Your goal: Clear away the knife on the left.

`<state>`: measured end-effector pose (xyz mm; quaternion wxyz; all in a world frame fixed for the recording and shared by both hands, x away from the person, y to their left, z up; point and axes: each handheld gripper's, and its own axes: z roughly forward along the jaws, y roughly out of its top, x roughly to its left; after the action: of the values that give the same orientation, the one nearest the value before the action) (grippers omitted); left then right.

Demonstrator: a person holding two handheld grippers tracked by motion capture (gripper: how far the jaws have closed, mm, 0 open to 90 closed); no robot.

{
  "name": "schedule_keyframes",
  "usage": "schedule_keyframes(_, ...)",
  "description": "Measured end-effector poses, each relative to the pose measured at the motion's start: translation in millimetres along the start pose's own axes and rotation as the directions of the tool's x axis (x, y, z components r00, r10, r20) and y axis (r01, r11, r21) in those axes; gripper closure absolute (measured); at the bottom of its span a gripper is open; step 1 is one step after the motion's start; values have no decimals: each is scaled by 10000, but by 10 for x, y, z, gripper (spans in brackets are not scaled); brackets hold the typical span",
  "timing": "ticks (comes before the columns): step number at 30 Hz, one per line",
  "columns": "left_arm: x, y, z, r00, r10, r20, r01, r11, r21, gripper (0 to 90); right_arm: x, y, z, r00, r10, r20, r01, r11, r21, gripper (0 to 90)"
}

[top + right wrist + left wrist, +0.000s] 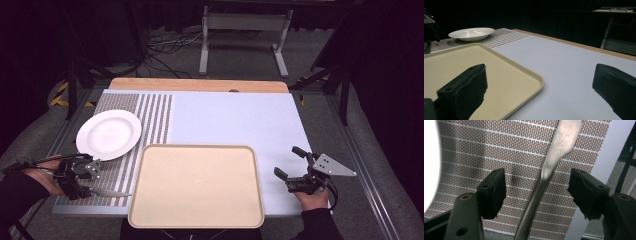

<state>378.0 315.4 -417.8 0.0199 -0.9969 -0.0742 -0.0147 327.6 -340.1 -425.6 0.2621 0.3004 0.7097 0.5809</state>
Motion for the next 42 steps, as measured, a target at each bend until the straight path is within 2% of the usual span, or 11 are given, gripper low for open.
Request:
schedule_keyframes(10,13,5,49,9993,245,292,-253,9993,269,554,-4,1,-5,10000,9,-50,-9,10000,-57,4)
schedule_keyframes(17,5,0,59,9962,838,244,-847,9955,414,732,-1,-8,-29,10000,44,-21,-44,10000,0,4)
schedule_keyframes(19,15,1,55,9929,1174,168,-1180,9921,423,756,-1,-12,-49,10000,62,43,-62,10000,-20,6)
schedule_keyframes(20,17,-12,65,9920,1255,134,-1258,9917,253,766,-5,-14,-63,9999,103,51,-103,9999,-70,6)
schedule_keyframes(27,1,2,68,9863,1647,46,-1647,9857,358,801,-5,-18,-79,9999,147,36,-146,9999,-87,6)
schedule_keyframes(30,-10,-9,74,9877,1563,44,-1563,9873,279,804,-4,-19,-80,9999,156,47,-155,9998,-97,6)
schedule_keyframes(32,-10,-1,74,9857,1682,52,-1683,9853,305,804,-7,-20,-79,9998,175,27,-175,9998,-116,6)
schedule_keyframes(38,-10,9,72,9859,1674,74,-1675,9846,502,806,-10,-21,-75,9996,271,-19,-271,9996,-97,7)
schedule_keyframes(39,13,-3,53,9870,1601,107,-1605,9847,682,806,-13,-22,-73,9996,292,7,-292,9996,-45,7)
schedule_keyframes(41,28,-15,25,9870,1603,104,-1607,9849,648,806,-16,-23,-74,9995,309,34,-309,9995,-14,7)
schedule_keyframes(42,37,-29,4,9881,1537,14,-1536,9872,425,806,-19,-24,-75,9994,336,47,-336,9994,-7,7)
